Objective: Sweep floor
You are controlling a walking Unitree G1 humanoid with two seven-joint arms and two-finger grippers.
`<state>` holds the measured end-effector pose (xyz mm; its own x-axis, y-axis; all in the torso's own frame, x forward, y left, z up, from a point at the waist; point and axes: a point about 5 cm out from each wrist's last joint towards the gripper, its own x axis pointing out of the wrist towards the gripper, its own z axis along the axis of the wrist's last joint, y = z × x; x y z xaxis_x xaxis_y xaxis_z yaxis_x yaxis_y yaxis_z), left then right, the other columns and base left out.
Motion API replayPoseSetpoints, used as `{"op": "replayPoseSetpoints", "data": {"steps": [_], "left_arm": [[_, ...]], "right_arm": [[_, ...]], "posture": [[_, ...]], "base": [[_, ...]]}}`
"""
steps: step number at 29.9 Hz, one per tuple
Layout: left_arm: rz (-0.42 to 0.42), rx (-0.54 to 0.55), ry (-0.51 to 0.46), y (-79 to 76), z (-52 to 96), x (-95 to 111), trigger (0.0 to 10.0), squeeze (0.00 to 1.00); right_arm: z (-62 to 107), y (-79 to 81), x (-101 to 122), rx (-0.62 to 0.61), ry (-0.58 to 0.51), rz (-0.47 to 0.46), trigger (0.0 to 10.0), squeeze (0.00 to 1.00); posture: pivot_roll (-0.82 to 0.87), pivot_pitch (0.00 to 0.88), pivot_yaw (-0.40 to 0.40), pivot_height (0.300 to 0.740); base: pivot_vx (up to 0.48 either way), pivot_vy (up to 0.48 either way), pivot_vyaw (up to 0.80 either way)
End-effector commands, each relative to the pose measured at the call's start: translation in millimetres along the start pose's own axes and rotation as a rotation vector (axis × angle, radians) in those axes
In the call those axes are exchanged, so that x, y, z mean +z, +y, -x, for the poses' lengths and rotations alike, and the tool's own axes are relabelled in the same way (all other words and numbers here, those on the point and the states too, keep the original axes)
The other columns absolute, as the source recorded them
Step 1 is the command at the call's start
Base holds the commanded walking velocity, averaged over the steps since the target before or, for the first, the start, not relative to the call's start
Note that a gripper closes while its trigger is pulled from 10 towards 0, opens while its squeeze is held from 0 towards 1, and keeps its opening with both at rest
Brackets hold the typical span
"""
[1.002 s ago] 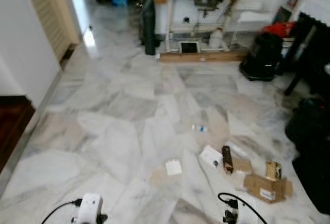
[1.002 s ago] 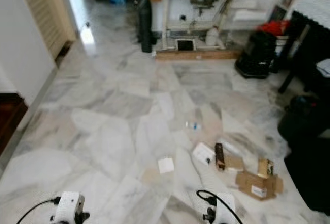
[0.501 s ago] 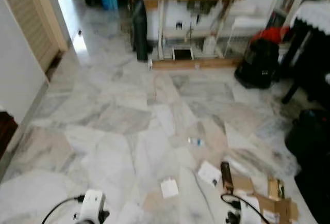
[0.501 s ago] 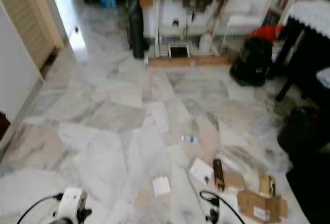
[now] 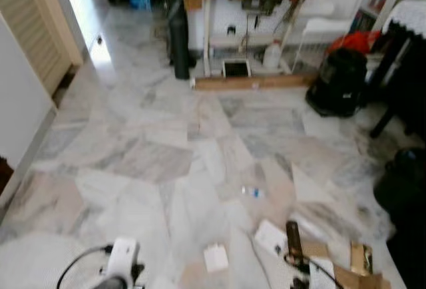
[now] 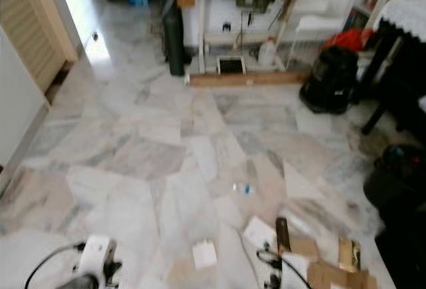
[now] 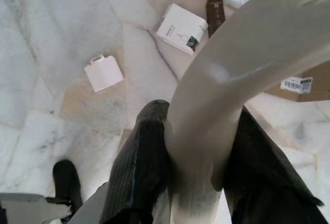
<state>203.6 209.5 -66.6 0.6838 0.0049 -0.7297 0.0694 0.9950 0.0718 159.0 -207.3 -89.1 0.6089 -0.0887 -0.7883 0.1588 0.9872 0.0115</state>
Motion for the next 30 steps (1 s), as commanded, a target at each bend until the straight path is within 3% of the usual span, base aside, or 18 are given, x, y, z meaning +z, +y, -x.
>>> {"op": "replayPoseSetpoints", "data": {"steps": [1,7,18,23,24,30], "left_arm": [[0.008,-0.002,0.014,-1.9,1.4,-6,10.0,0.0],[0.014,0.003,0.012,-1.3,1.7,-7,10.0,0.0],[0.022,0.025,0.007,3.1,2.5,-7,10.0,0.0],[0.023,0.039,-0.008,5.2,2.7,-6,10.0,0.0],[0.025,0.041,-0.018,6.2,2.6,-4,10.0,0.0],[0.02,0.056,-0.092,13.2,1.0,13,10.0,0.0]], "right_arm": [[1.3,-3.3,-2,-0.016,-0.005,-0.008,10.0,0.0],[2.5,-14.0,-1,-0.045,-0.003,0.021,10.0,0.0],[5.0,-41.0,6,-0.179,0.01,0.217,10.0,0.0],[2.8,-46.9,41,-0.252,-0.164,0.249,10.0,0.0],[2.5,-46.5,56,-0.266,-0.238,0.252,10.0,0.0],[4.2,-37.8,95,-0.264,-0.444,0.219,10.0,0.0]], "posture": [[-0.09,0.0,-0.007,0.74],[-0.1,0.0,-0.01,0.74],[-0.1,0.0,-0.019,0.74],[-0.1,0.0,-0.019,0.74],[-0.11,0.0,-0.02,0.74],[-0.11,0.0,-0.022,0.74]], "base": [[0.0,0.0,0.0],[0.0,0.0,0.0],[0.0,0.0,0.0],[0.0,0.0,0.0],[0.0,0.0,0.0],[0.0,0.0,0.0]]}}
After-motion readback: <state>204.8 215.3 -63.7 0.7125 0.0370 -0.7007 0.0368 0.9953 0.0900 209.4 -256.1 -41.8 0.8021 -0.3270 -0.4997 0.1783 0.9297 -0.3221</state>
